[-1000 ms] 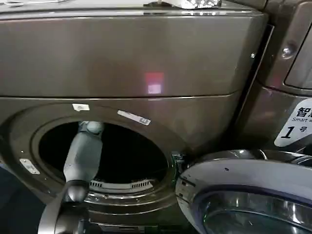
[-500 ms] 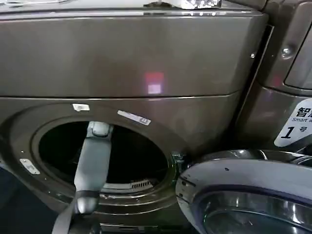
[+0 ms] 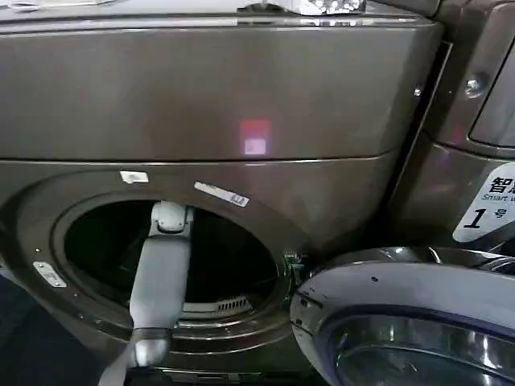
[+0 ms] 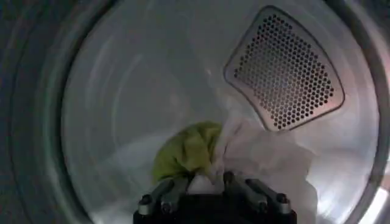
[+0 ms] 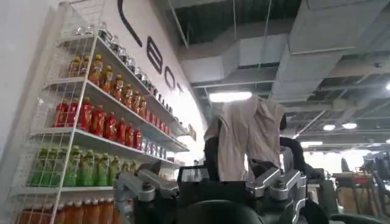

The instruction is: Grasp the clothes from the dryer.

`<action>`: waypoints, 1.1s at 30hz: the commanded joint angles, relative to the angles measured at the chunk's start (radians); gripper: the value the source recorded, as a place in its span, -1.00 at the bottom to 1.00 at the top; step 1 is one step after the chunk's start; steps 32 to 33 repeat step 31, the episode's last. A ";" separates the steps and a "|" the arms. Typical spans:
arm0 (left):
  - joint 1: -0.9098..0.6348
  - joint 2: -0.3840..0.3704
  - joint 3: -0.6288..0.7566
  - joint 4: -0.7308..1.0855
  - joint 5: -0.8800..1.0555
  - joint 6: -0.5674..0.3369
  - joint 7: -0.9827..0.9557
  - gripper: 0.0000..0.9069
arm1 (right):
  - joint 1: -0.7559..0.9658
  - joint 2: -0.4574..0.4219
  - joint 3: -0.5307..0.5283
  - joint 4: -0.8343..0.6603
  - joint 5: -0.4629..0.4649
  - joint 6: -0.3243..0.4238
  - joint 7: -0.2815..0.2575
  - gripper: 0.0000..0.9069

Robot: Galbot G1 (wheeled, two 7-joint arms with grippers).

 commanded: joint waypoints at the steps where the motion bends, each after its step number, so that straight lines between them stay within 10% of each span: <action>1: 0.022 -0.010 -0.001 -0.031 -0.075 0.028 -0.044 -1.00 | 0.002 0.002 -0.001 0.001 0.005 0.014 -0.004 1.00; 33: 0.026 -0.005 0.005 -0.041 -0.092 0.027 -0.031 -1.00 | 0.005 -0.009 0.031 0.035 -0.020 -0.130 0.072 1.00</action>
